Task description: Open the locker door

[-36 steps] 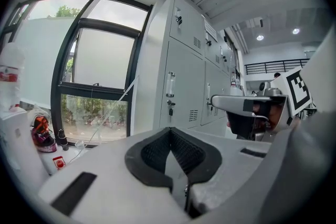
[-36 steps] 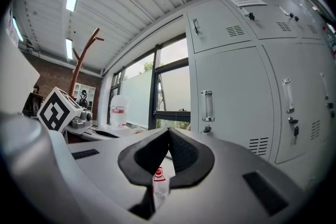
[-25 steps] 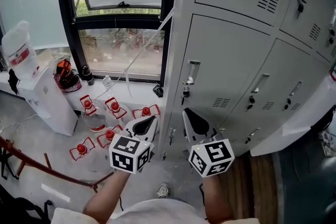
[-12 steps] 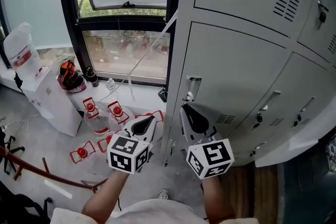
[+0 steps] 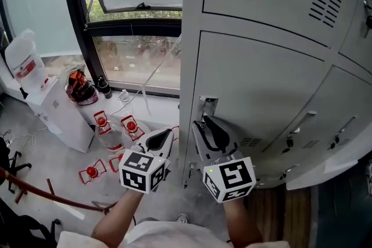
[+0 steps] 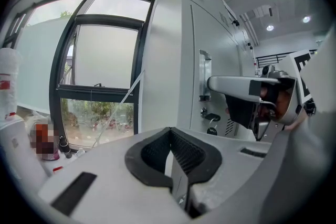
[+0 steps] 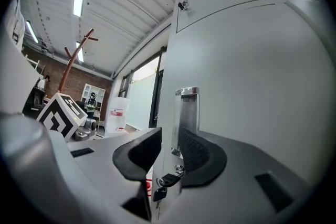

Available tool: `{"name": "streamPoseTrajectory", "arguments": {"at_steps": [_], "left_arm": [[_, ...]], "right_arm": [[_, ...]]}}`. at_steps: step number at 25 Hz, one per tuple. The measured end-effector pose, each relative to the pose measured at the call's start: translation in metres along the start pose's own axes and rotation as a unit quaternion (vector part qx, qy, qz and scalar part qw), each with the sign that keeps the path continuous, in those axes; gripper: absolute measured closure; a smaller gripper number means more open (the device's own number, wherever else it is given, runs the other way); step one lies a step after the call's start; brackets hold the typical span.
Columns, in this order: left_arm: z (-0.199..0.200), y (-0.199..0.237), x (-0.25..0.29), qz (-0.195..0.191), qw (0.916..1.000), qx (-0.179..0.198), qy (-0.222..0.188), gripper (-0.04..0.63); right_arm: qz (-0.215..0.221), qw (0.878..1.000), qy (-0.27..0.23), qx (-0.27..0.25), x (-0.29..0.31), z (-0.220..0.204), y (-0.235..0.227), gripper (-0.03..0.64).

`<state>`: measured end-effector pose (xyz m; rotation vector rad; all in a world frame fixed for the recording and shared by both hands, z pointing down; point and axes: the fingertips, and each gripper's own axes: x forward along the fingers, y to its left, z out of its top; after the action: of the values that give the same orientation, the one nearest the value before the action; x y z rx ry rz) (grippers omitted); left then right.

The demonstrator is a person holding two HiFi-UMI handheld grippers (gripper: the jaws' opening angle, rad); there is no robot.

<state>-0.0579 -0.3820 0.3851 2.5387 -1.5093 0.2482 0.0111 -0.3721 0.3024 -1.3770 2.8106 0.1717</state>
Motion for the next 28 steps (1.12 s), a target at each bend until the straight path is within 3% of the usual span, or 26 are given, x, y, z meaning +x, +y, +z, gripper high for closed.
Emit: {"name": "streamPoseTrajectory", "arguments": {"at_steps": [6, 17, 28], "left_arm": [[0.003, 0.006, 0.009, -0.019, 0.9998, 0.0, -0.001, 0.589], [0.004, 0.017, 0.011, -0.083, 0.9965, 0.009, 0.003, 0.589], [-0.002, 0.006, 0.004, -0.144, 0.9895, 0.013, 0.004, 0.589]], "right_arm": [[-0.006, 1.0, 0.004, 0.006, 0.011, 0.0, 0.001, 0.491], [-0.063, 0.998, 0.016, 0.025, 0.024, 0.001, 0.002, 0.485], [-0.087, 0.995, 0.019, 0.035, 0.011, 0.004, 0.014, 0.477]]}}
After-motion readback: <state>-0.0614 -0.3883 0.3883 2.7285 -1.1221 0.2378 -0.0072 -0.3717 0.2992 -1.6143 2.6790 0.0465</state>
